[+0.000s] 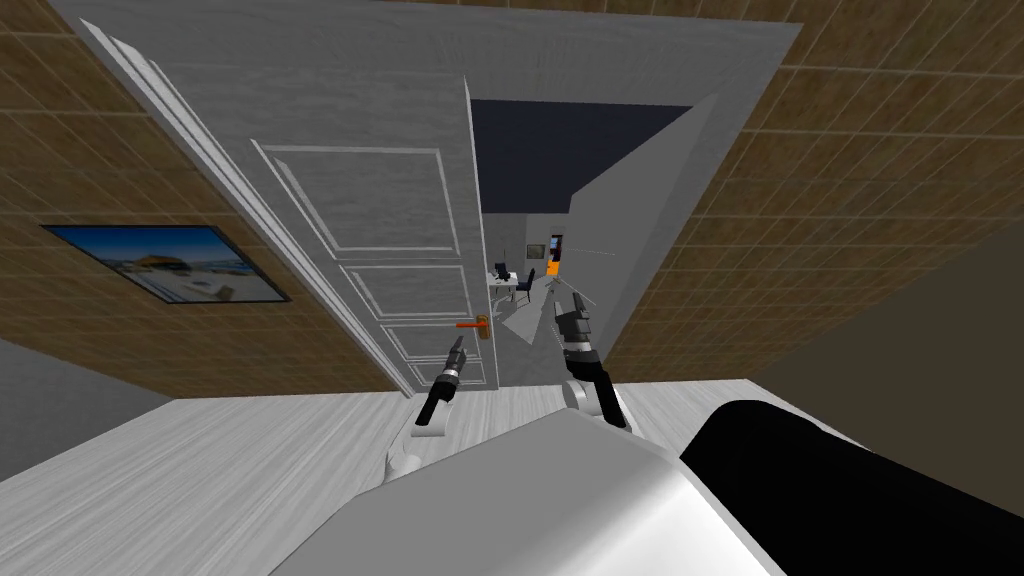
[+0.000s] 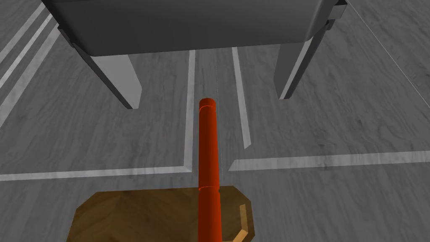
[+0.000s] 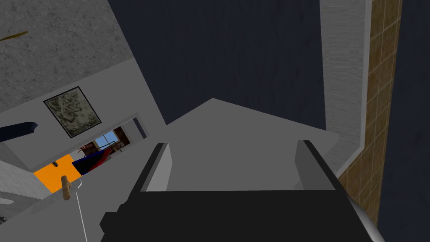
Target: Push the door open
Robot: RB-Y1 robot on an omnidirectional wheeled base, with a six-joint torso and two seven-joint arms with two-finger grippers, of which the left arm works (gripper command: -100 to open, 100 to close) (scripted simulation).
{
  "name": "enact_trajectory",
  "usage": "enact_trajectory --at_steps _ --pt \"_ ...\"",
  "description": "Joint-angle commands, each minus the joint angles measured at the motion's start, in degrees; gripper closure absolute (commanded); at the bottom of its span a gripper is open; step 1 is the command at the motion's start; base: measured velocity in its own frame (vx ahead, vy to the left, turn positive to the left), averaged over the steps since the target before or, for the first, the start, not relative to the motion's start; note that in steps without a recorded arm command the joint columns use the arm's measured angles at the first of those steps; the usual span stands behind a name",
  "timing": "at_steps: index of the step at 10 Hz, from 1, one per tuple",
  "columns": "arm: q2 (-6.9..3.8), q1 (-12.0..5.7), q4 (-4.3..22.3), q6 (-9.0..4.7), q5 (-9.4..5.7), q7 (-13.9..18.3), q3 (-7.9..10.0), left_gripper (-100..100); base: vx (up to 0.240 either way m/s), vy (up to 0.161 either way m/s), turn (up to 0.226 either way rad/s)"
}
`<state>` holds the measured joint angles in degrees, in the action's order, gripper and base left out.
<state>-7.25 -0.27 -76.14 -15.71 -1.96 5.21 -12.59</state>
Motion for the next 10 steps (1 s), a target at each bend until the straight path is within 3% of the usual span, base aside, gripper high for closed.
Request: enact_trajectory --at_steps 1,8,9,10 --pt "0.17 -0.26 0.40 -0.10 -0.02 -0.05 0.21 -100 0.164 -0.027 -0.026" --pt "0.92 -1.49 2.55 -0.68 -0.12 -0.26 1.29 -100 0.179 -0.036 -0.023" --pt "0.92 -1.49 2.55 -0.68 -0.12 -0.26 1.29 100 -0.010 0.003 0.004" --pt "0.92 -1.49 2.55 -0.68 -0.12 -0.26 1.29 100 -0.024 0.008 -0.011"
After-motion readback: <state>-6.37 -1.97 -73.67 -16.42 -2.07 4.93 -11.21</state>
